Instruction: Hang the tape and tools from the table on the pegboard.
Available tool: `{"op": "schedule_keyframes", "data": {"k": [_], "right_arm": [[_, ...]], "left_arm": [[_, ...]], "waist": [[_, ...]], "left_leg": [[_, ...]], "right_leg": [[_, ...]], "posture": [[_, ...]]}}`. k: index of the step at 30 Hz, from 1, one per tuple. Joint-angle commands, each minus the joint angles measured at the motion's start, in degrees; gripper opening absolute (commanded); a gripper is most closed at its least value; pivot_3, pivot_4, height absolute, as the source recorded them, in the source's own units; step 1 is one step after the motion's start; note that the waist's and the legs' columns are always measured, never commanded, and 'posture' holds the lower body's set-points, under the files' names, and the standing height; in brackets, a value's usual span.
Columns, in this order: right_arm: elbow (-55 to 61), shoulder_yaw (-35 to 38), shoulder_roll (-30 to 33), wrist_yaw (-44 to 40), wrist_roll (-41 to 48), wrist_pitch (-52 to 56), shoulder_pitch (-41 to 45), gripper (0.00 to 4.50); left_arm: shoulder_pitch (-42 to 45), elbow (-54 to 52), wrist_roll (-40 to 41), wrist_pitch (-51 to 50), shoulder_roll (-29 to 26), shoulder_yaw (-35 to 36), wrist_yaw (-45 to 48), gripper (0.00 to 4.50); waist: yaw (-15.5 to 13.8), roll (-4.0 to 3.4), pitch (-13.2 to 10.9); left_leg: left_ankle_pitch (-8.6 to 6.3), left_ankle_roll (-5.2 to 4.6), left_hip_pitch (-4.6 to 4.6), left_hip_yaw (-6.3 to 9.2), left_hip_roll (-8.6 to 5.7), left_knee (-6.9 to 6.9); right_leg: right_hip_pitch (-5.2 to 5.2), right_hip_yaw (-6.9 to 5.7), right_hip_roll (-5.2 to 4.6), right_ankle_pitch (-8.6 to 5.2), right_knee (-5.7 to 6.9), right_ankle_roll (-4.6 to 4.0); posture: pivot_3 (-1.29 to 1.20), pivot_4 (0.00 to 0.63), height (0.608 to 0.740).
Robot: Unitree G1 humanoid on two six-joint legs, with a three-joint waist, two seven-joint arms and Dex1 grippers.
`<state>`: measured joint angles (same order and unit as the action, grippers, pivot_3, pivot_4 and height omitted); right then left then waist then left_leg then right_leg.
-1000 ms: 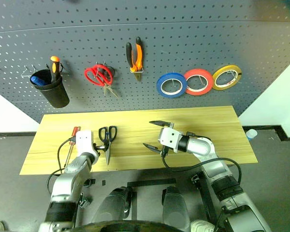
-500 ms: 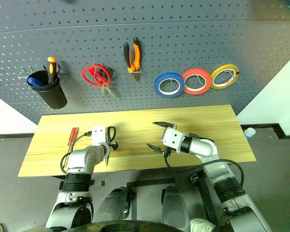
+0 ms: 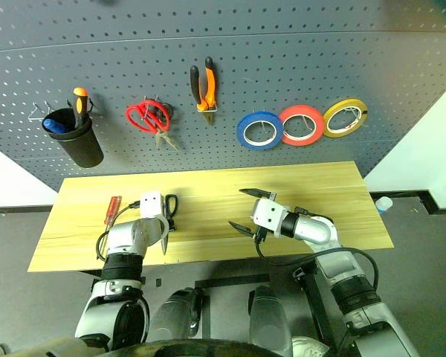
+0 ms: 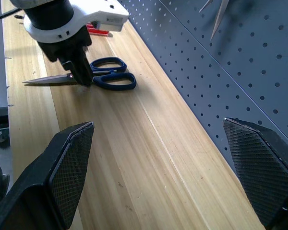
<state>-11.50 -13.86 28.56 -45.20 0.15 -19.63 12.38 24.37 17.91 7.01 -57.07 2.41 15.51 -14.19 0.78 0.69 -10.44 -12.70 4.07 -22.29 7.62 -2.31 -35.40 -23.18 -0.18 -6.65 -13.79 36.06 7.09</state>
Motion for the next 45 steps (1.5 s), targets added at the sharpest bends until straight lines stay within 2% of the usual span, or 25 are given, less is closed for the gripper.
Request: {"op": "schedule_keyframes", "data": {"k": [1,5,7,10,14,20,22,24,27,29,32,38,42,45], "right_arm": [[1.8,1.5,0.5,0.3,0.3,-0.6,0.1,4.5],[2.3,1.7,0.4,-0.8,1.9,0.8,-0.2,4.5],[4.2,2.4,0.4,-3.2,5.9,3.6,-0.9,4.5],[9.1,5.2,-0.2,-6.7,14.8,7.5,-1.8,4.5],[17.0,8.2,0.9,-10.5,25.8,17.2,-2.1,4.5],[23.5,11.2,0.8,-10.9,33.6,25.9,0.0,4.5],[23.8,11.6,0.1,-10.4,34.1,26.9,1.8,4.5],[23.3,11.6,-0.5,-10.4,34.2,27.8,2.7,4.5],[22.6,10.7,-0.9,-10.7,31.9,27.1,2.3,4.5],[22.5,10.4,-1.0,-10.9,30.8,26.7,1.7,4.5],[22.3,10.3,-0.9,-10.9,29.5,26.2,0.5,4.5],[23.6,10.1,-0.5,-10.5,28.2,26.6,-1.2,4.5],[24.8,10.1,-0.4,-9.7,28.1,28.2,-1.5,4.5],[25.5,10.0,0.2,-9.9,29.2,31.0,-1.7,4.5]], "left_arm": [[0.3,0.9,0.2,-1.3,0.2,1.3,-1.1,0.81],[0.3,0.9,-0.1,-1.6,0.0,1.7,-1.3,0.79],[-1.1,-1.7,-0.9,-0.9,-1.6,-1.1,1.0,0.79],[-6.6,-10.3,-0.9,5.8,-4.9,-5.7,7.5,0.79],[-18.0,-19.8,-1.5,23.8,-12.1,-10.1,18.7,0.79],[-27.4,-26.1,8.7,48.1,-13.3,-3.2,33.1,0.79],[-28.7,-25.6,11.0,51.2,-14.2,-1.3,36.2,0.79],[-27.8,-22.1,9.8,49.2,-14.8,-1.3,34.4,0.79],[-24.9,-17.9,7.4,40.8,-15.1,-2.6,29.0,0.79],[-22.8,-17.6,9.8,35.3,-13.0,-0.9,25.0,0.79],[-18.0,-18.6,15.4,24.3,-7.8,3.9,15.8,1.74],[-7.8,-14.3,11.9,4.7,-6.3,4.6,1.9,3.54],[-2.2,-10.3,11.9,-2.3,-5.0,9.0,-4.0,3.54],[0.9,-6.6,10.3,-3.4,-5.6,8.2,-5.0,3.54]], "waist": [[0.0,0.01,0.0],[0.0,0.01,0.0],[0.0,0.01,0.0],[0.5,0.01,0.0],[0.2,0.0,0.0],[-0.3,-0.04,0.1],[-0.2,-0.03,0.1],[-0.2,-0.03,0.2],[-0.5,-0.09,0.3],[-0.3,-0.04,0.3],[-0.4,0.0,0.3],[0.0,0.08,0.4],[0.1,0.1,0.4],[0.0,0.1,0.4]], "left_leg": [[0.0,0.01,0.0,0.0,0.0,-0.01],[0.01,0.02,0.01,0.0,0.0,-0.02],[0.01,0.03,0.02,0.0,0.0,-0.02],[0.02,0.03,0.01,-0.03,0.0,0.01],[0.01,0.04,-0.04,-0.05,0.04,0.1],[0.0,0.06,-0.11,-0.07,0.07,0.06],[-0.01,0.07,-0.19,-0.15,0.09,0.06],[0.0,0.05,-0.19,-0.21,0.09,0.05],[0.01,0.02,-0.17,-0.21,0.1,0.12],[0.01,0.0,-0.19,-0.21,0.09,0.12],[0.01,-0.01,-0.21,-0.2,0.06,0.07],[0.01,-0.01,-0.09,-0.19,0.07,-0.02],[0.01,-0.01,-0.12,-0.18,0.07,-0.19],[0.01,-0.01,-0.12,-0.17,0.07,-0.19]], "right_leg": [[0.01,0.0,0.0,0.0,0.0,0.0],[0.02,0.0,0.0,0.01,0.0,0.02],[0.03,0.0,0.0,0.01,0.01,0.02],[0.0,0.02,0.0,0.02,-0.01,0.01],[-0.12,0.05,0.01,0.14,-0.02,-0.22],[0.08,0.01,-0.03,0.11,-0.53,-0.46],[0.11,0.01,-0.03,0.28,-0.86,-0.46],[0.11,0.02,-0.06,0.3,-0.91,-0.45],[0.1,0.02,-0.02,0.3,-0.87,-0.4],[0.1,0.02,-0.02,0.39,-0.86,-0.23],[0.11,0.02,-0.03,0.45,-0.85,-0.15],[0.16,0.02,0.01,0.44,-0.65,0.16],[0.2,0.02,0.04,0.44,-0.62,0.16],[0.19,0.02,0.04,0.44,-0.62,0.16]], "posture": [[-0.03,0.12,0.74],[-0.03,0.118,0.74],[-0.03,0.118,0.74],[-0.03,0.115,0.74],[-0.03,0.114,0.74],[-0.02,0.109,0.74],[-0.01,0.107,0.74],[-0.01,0.106,0.74],[-0.01,0.107,0.74],[-0.01,0.107,0.74],[-0.02,0.106,0.74],[-0.02,0.11,0.74],[-0.03,0.113,0.74],[-0.03,0.114,0.74]]}}
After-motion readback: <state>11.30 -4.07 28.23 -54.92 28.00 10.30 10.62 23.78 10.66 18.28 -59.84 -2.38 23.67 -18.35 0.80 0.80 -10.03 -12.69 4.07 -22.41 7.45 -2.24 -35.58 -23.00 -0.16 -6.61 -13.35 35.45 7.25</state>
